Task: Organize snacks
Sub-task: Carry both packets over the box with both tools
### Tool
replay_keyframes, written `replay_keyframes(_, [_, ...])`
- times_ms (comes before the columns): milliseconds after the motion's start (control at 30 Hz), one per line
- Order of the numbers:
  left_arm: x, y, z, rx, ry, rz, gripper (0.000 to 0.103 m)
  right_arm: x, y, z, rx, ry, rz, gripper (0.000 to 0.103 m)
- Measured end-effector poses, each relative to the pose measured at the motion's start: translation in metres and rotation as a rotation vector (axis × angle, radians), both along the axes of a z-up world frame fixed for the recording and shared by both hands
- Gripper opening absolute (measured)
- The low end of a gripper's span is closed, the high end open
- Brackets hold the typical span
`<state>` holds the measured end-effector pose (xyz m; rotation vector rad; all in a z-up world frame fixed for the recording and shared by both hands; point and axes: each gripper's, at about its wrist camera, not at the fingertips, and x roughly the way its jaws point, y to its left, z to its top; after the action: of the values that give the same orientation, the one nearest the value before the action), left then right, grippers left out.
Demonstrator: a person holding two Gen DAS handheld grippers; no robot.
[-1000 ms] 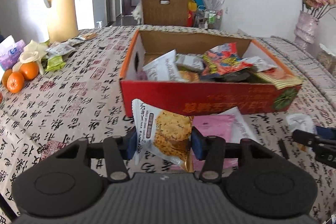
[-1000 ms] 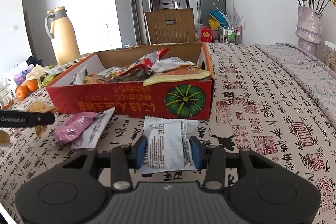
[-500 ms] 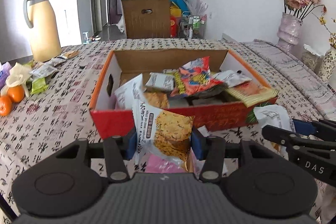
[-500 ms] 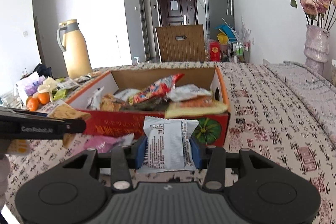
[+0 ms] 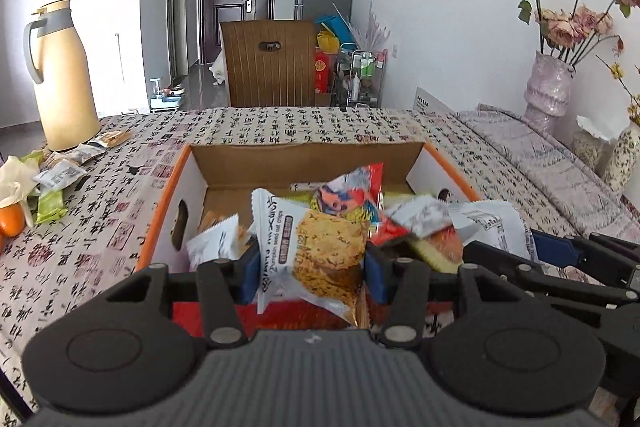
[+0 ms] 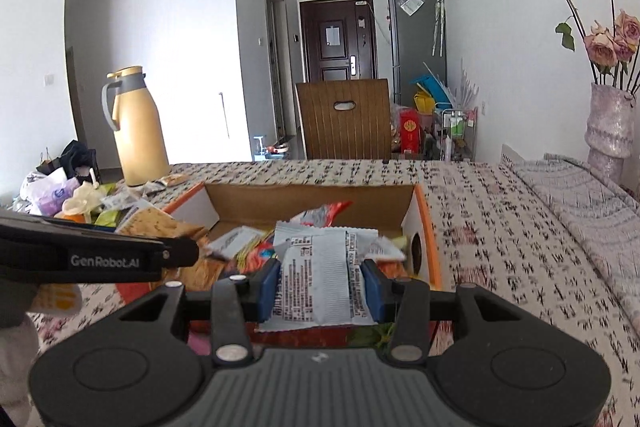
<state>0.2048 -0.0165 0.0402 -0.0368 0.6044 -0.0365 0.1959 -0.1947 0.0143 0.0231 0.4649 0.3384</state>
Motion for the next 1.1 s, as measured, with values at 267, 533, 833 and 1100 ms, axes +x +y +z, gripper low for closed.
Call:
replay_keyframes(267, [0.036,0.0,-0.002,-0.016,0.008,0.043,0.052,0.041,0.001,0.002,0.001,-0.003,-0.013,0.043])
replay_keyframes(533, [0.069,0.009,-0.012,-0.032,0.016,0.097,0.052,0.083,0.009,-0.005,-0.001,0.011,-0.024,0.043])
replay_keyframes(833, [0.083,0.022,-0.031,-0.07,0.033,0.112,0.052,0.101,0.006,-0.023,0.021,0.037,-0.036,0.043])
replay_keyframes(1100, [0.081,0.027,-0.034,-0.072,0.03,0.138,0.058,0.103,0.002,-0.029,0.029,0.052,-0.04,0.046])
